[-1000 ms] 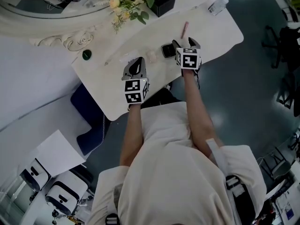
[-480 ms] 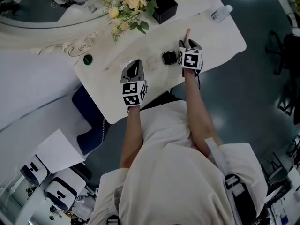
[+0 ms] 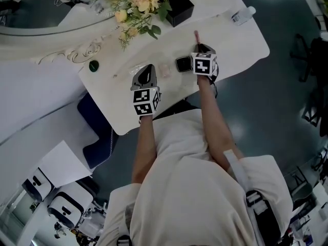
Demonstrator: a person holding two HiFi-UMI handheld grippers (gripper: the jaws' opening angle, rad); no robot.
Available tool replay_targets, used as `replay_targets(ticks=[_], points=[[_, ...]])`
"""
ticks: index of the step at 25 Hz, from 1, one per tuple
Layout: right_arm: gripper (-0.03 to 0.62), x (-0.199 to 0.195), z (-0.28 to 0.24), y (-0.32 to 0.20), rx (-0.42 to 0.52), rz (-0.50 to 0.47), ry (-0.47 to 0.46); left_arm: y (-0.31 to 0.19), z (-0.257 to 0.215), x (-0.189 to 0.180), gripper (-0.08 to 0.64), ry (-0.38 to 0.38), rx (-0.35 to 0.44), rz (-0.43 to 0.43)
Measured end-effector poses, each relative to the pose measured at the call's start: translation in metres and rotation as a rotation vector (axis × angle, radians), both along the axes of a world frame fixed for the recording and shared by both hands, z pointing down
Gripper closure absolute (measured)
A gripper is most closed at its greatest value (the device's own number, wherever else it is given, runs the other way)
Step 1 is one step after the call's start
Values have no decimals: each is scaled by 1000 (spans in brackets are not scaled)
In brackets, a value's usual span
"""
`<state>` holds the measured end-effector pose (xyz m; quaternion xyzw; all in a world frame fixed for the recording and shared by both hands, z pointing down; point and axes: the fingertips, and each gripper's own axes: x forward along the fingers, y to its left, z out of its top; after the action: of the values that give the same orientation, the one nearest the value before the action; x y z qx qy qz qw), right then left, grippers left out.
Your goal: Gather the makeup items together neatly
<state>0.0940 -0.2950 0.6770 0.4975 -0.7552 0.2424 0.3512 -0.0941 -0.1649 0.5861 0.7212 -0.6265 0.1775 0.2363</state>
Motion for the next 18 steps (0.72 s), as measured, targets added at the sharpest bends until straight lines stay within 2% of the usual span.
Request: replay_targets(ticks=[11,18], points=[[523,9,-12,11,36,-3,-18,2,-5,14,548,12,16,37],[523,18,-11,40,41,-1,-38,11,-4,30,548,28,26,90]])
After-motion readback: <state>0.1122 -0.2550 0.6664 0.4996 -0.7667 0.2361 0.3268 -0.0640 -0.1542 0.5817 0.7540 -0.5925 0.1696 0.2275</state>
